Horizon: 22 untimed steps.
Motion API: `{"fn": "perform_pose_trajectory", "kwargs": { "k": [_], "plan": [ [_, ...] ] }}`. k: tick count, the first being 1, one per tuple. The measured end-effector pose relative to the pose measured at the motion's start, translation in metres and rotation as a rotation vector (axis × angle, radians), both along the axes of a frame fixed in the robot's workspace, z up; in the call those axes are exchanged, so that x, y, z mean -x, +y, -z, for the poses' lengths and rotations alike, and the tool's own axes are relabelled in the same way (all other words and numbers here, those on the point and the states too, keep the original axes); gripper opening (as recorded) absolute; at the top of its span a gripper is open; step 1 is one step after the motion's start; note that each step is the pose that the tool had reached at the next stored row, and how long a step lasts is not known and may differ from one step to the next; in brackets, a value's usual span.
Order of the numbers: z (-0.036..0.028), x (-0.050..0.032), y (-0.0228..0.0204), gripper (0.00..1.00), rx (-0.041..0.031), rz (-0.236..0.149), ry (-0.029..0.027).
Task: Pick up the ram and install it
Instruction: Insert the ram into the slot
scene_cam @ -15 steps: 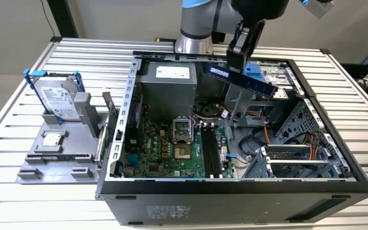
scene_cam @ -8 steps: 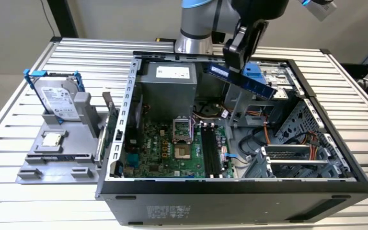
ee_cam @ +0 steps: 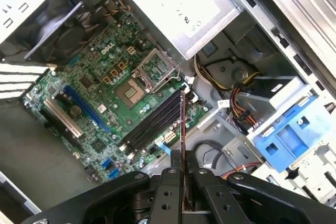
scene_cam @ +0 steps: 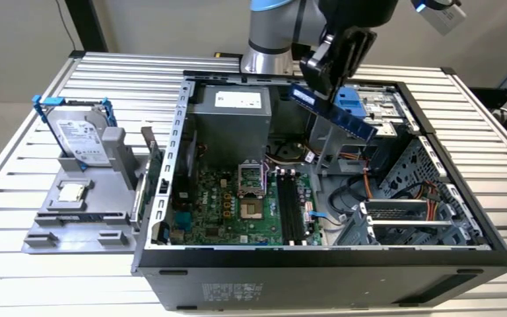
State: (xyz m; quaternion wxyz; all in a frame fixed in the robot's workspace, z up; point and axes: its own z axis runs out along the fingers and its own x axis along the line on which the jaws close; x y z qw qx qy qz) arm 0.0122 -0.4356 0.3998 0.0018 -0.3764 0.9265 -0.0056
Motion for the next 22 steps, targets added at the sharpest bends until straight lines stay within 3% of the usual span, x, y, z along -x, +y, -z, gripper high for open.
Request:
{"fn": "perform_pose_trajectory", "kwargs": {
  "k": [22],
  "plan": [
    [0.0012, 0.0, 0.0, 0.0, 0.0, 0.4, 0.0]
  ]
}}
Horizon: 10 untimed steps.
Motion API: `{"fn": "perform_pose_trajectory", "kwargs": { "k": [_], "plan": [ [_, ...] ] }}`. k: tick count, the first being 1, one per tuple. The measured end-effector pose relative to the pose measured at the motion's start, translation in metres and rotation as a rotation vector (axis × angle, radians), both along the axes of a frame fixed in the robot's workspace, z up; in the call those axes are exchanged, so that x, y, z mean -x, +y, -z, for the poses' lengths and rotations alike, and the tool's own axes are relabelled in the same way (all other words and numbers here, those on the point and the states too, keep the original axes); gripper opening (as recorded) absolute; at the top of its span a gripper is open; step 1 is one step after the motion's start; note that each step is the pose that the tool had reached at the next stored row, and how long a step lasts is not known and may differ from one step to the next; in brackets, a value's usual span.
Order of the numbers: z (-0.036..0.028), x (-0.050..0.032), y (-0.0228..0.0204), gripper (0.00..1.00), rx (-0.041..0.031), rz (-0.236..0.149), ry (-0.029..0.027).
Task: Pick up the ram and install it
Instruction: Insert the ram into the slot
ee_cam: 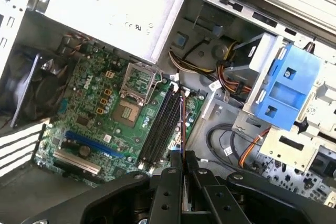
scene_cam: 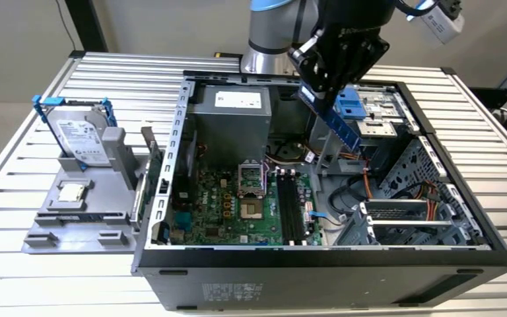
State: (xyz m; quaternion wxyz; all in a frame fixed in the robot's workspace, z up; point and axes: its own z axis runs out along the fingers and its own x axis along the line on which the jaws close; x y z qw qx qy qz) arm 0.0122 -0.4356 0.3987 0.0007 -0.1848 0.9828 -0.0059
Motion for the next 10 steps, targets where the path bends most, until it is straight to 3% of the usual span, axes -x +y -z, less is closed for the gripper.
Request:
{"fn": "perform_pose_trajectory", "kwargs": {
  "k": [10],
  "plan": [
    [0.0011, 0.0, 0.0, 0.0, 0.0, 0.183, 0.0]
  ]
}}
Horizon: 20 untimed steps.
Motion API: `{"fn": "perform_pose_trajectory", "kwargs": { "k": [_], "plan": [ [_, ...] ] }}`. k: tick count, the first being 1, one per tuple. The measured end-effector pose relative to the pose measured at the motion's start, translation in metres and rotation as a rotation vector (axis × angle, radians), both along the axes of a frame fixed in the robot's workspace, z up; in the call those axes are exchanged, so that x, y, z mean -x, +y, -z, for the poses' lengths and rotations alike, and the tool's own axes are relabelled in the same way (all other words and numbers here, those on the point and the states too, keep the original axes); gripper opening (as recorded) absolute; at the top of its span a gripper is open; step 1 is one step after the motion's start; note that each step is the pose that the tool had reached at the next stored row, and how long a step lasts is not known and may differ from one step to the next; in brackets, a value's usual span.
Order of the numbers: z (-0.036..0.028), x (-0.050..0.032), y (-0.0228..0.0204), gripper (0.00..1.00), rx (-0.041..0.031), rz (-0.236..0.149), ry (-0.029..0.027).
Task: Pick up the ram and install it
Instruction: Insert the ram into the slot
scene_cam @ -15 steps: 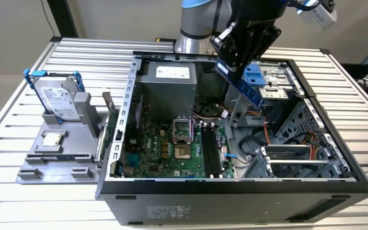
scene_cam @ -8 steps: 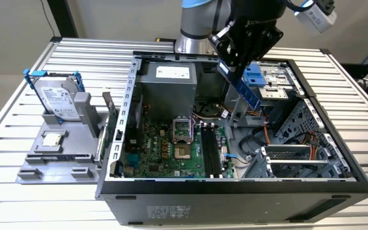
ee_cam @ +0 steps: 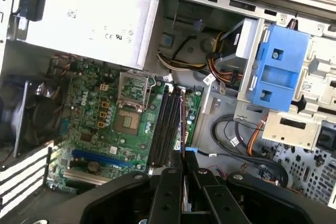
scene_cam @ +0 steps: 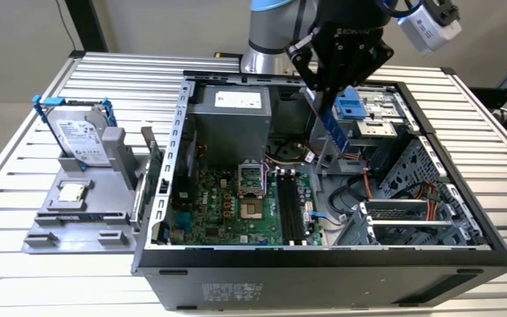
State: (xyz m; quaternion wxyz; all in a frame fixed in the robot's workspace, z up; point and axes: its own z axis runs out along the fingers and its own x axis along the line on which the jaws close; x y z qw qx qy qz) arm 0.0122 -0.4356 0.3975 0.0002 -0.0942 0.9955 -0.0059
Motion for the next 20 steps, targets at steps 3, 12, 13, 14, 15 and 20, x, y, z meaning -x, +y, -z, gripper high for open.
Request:
{"fn": "perform_pose_trajectory", "kwargs": {
  "k": [3, 12, 13, 14, 15, 20],
  "plan": [
    [0.0004, 0.0, 0.0, 0.0, 0.0, 0.055, 0.0],
    [0.0011, 0.0, 0.0, 0.0, 0.0, 0.208, 0.0],
    [0.0011, 0.0, 0.0, 0.0, 0.0, 0.224, 0.0],
    [0.0011, 0.0, 0.0, 0.0, 0.0, 0.238, 0.0],
    [0.0011, 0.0, 0.0, 0.0, 0.0001, 0.243, 0.0],
    [0.0011, -0.0001, 0.0, 0.0, 0.0, 0.244, 0.0]
  ]
}}
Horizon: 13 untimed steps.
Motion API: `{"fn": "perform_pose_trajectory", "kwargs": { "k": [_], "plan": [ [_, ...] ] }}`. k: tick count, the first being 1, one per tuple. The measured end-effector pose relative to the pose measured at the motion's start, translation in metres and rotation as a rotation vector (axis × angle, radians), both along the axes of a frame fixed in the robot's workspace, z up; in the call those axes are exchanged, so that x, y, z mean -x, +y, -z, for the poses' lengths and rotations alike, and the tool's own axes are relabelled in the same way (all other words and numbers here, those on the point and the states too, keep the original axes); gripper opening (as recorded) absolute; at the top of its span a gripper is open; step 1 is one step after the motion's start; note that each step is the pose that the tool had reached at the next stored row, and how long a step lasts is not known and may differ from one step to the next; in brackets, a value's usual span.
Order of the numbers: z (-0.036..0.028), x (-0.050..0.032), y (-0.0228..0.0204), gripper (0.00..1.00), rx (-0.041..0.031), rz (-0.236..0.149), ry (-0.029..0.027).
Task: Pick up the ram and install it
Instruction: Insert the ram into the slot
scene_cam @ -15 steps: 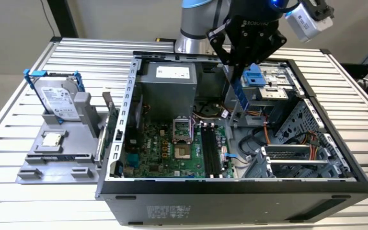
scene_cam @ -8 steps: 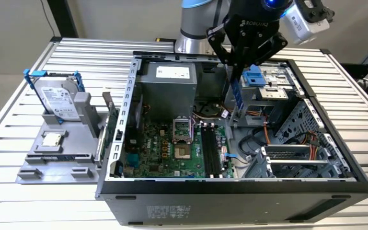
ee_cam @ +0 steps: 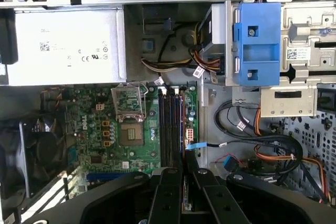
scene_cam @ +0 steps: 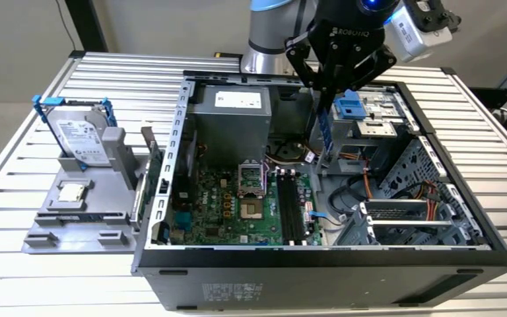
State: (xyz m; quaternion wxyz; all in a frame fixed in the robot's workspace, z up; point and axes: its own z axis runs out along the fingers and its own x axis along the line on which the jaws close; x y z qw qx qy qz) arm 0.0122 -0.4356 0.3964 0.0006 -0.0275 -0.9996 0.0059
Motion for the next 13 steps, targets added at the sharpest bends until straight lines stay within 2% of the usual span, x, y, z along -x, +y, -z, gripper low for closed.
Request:
{"fn": "perform_pose_trajectory", "kwargs": {
  "k": [13],
  "plan": [
    [0.0026, -0.0162, 0.0, 0.0, -0.0003, 0.0, -0.0001]
  ]
}}
